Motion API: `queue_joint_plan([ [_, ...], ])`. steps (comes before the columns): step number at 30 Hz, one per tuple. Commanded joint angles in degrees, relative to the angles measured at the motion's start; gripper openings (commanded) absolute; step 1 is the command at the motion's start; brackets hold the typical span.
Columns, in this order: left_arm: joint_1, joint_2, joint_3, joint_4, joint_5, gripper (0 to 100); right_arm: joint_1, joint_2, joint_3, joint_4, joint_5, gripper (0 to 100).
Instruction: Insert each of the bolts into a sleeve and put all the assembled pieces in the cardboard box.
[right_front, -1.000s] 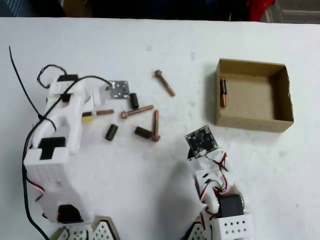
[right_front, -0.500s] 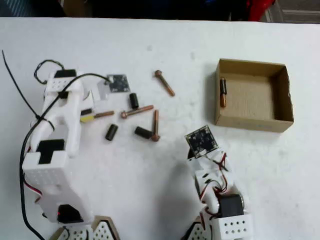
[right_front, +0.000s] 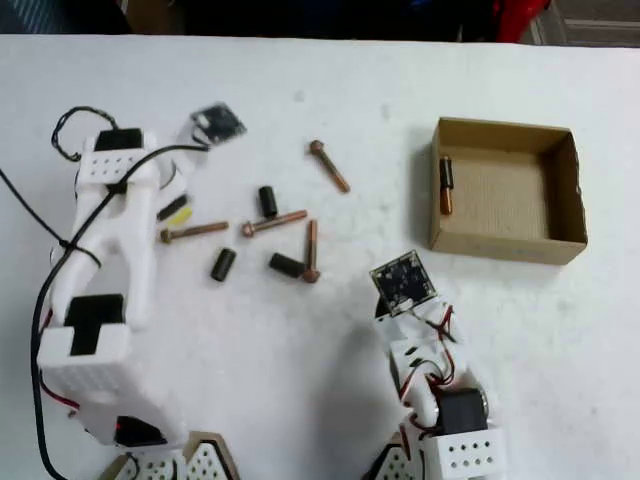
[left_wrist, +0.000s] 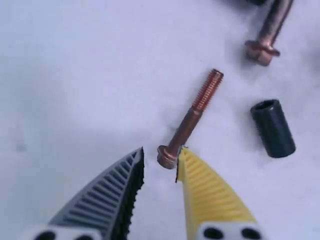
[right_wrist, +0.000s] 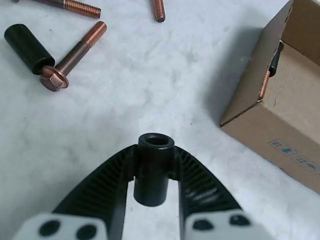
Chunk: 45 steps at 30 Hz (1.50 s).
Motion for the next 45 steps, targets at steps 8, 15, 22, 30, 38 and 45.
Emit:
queue_joint_plan([
  [8, 0.6, -5.9, -2.8, 5.1, 32.5, 14, 0.1, -0.7, -0.1, -1.4, 0.6, 1.8],
  [15, 4.4, -6.0, -2.8, 12.8, 41.9, 14, 0.2, -0.7, 0.0, -1.4, 0.6, 1.8],
  [22, 5.9, -6.0, -8.6, 17.1, 57.4, 14, 0.2, -0.7, 0.0, -1.4, 0.6, 1.8],
  [30, 6.0, -5.5, -13.2, 21.5, 64.8, 14, 0.2, -0.7, 0.0, -1.4, 0.6, 1.8],
  [38, 6.1, -5.3, -13.1, 21.5, 68.8, 14, 0.2, -0.7, 0.0, -1.4, 0.6, 1.8],
  [45, 5.8, -5.4, -6.1, 17.3, 68.9, 14, 0.2, -0.7, 0.0, -1.4, 0.6, 1.8],
])
